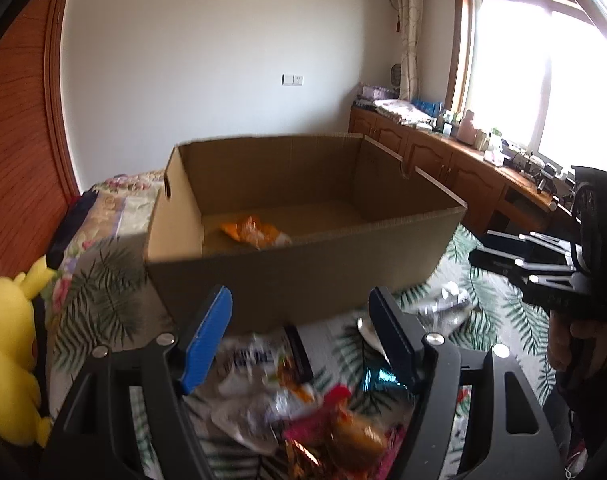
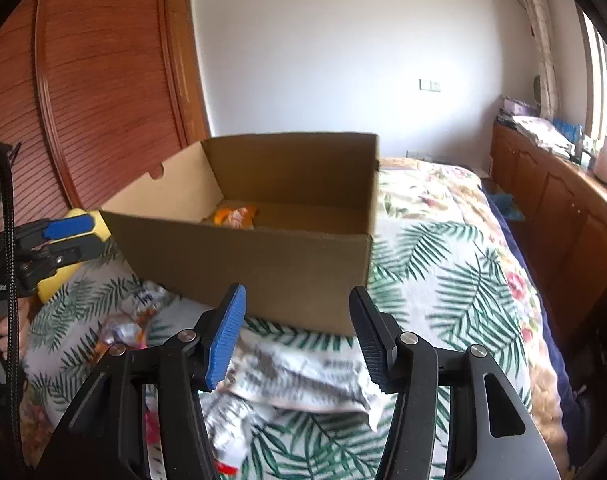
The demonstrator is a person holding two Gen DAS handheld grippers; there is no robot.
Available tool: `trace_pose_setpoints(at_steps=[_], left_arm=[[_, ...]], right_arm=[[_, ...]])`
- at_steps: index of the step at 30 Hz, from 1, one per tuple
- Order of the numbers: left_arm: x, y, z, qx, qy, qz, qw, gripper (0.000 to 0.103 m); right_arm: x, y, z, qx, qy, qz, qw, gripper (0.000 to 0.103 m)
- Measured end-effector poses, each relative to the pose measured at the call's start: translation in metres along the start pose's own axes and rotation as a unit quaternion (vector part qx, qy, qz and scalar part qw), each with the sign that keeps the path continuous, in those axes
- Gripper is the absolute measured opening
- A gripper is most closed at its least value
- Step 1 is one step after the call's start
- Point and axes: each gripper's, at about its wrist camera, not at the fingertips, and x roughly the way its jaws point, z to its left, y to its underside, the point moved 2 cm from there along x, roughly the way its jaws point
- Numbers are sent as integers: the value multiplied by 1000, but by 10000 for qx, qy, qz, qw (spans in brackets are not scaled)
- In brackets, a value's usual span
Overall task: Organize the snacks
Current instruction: 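Move both open tools back from the box to the snack pile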
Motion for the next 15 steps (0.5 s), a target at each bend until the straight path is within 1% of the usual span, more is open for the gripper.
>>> trace_pose_setpoints(at_steps=[3, 9, 11, 15], left_arm=[[3, 17, -6, -70, 35, 197, 9998, 72], [5, 44, -20, -196, 67, 448, 9988, 71], [6, 52, -25, -228, 99, 555, 9981, 68], [8, 65, -36, -207, 91, 715, 9972, 64]], right_arm=[[0, 11, -5, 30, 33, 79, 10000, 56], [4, 31, -10, 111, 48, 243, 9996, 56], [4, 38, -11, 145, 37, 295, 9995, 56], [6, 49, -10, 179, 7, 380, 9991, 56]])
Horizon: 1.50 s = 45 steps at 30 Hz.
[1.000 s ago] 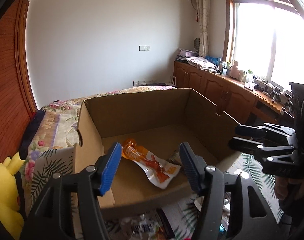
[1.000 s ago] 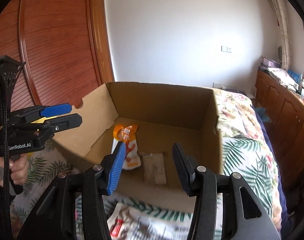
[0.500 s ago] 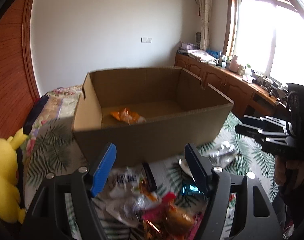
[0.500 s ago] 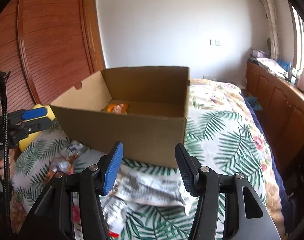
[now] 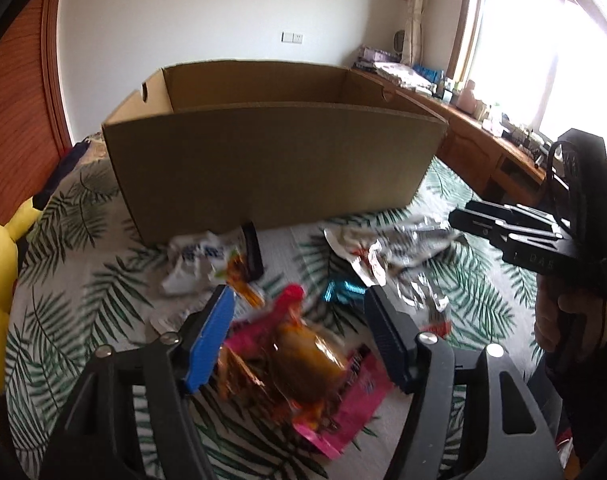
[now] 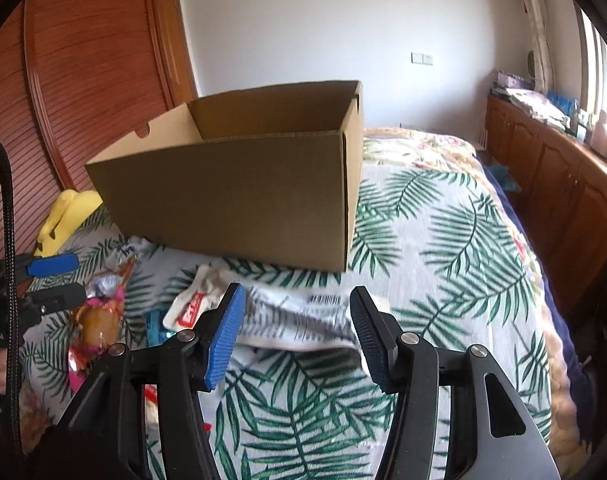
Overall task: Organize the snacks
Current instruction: 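Move both open tools back from the box to the snack pile, then lower the left tool onto the pink egg-snack bag while the right tool reaches the white pouch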
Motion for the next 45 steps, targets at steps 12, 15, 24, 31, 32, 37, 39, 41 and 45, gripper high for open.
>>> trace_pose_setpoints(at_steps=[12, 15, 24, 31, 32, 37, 39, 41, 45], left_arm=[[-6, 19, -7, -64, -270, 282, 9992, 59], [-7, 23, -6, -69, -308, 354, 9989, 59], [4, 27, -5, -282, -240, 574, 9977, 59], [14, 14, -7, -345, -138, 595, 9975, 60], [17, 12, -8, -331, -125, 622, 9974, 61], [32, 11, -12, -314, -99, 776, 9964, 62], [35, 11, -12, -309, -115, 791, 9963, 63], [37, 11, -15, -254, -142, 798, 9964, 64], [38, 12, -17, -164, -197, 816, 9963, 64]], right_arm=[[-3, 21, 4, 43, -123, 71, 9999, 56], [-1, 23, 5, 53, -150, 97, 9998, 56], [1, 30, 7, 60, -187, 132, 9997, 56], [6, 34, 5, 66, -184, 180, 9996, 56], [6, 34, 5, 69, -189, 180, 9996, 56], [7, 35, 5, 65, -176, 193, 9996, 56], [6, 36, 5, 48, -176, 184, 9997, 56], [7, 36, 5, 48, -182, 189, 9996, 56], [7, 36, 4, 74, -188, 195, 9996, 56]])
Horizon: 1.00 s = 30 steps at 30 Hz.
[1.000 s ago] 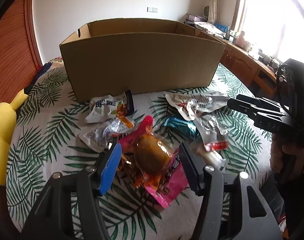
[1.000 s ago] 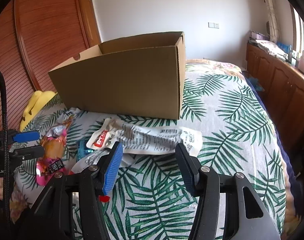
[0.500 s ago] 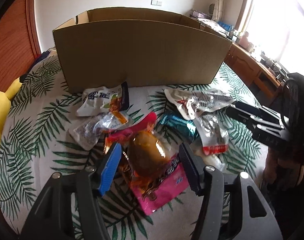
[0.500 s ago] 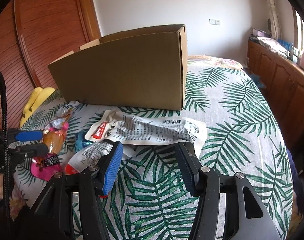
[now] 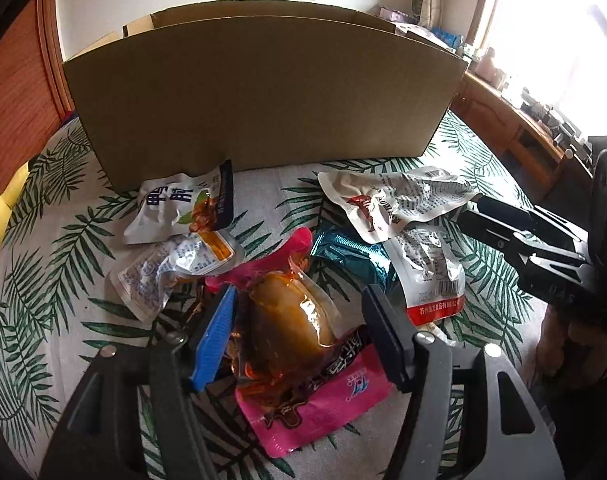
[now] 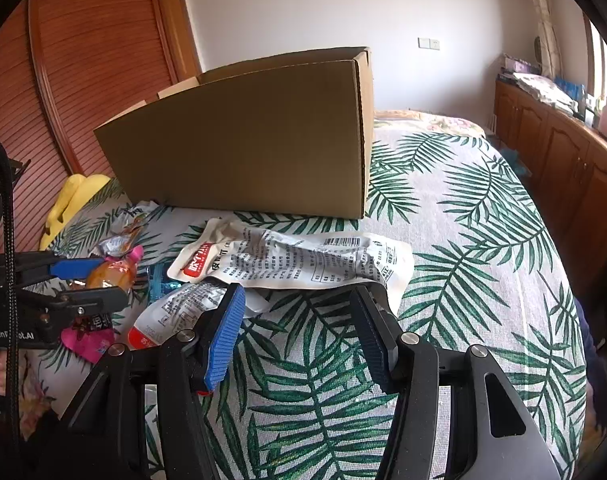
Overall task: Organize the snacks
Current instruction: 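Lower the left tool onto the pink egg-snack bag while the right tool reaches the white pouch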
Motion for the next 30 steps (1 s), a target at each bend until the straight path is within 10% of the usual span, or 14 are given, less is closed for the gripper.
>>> trace_pose_setpoints(at_steps=[30], left_arm=[[5, 6, 13, -201, 223, 194, 9994, 54]], right_arm=[[-3, -2, -1, -53, -46, 0, 10000, 57]])
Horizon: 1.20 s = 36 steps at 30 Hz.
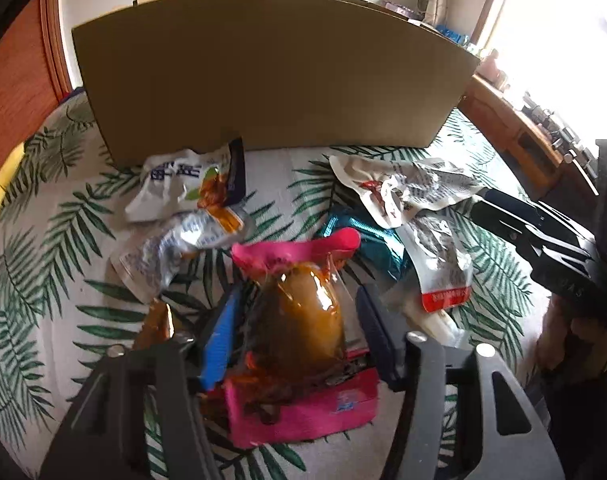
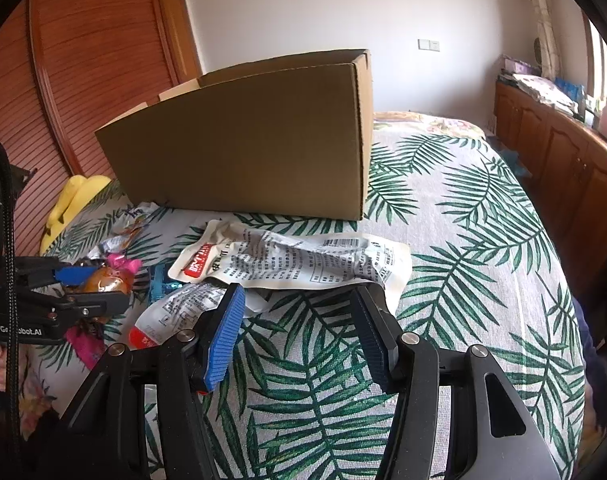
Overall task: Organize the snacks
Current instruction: 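Lower the left tool onto the pink egg-snack bag while the right tool reaches the white pouch, then close the left tool on the pink egg-snack bag while the right tool grips the white red-label pouch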
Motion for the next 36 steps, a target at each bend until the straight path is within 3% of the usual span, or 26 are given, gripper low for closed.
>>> trace_pose_setpoints(at_steps=[5, 16, 23, 28, 36], left_arm=[[-5, 1, -4, 98, 58, -81, 9999, 43], [-14, 1, 1, 140, 347, -284, 9989, 41], [-23, 0, 9, 129, 464, -398, 9980, 41], [-28, 0, 15, 114, 498, -467, 9976, 41], [-33, -3, 17, 125, 560, -521, 9970, 41]], right_arm=[[-1, -15, -6, -129, -12, 24, 9999, 60], [27, -57, -14, -465, -109, 391, 9981, 62], [53, -47, -6, -521, -457, 952, 9930, 62], [44, -38, -7, -463, -637, 1046, 9914, 64], [35, -26, 2, -830, -468, 1134, 9890, 67]])
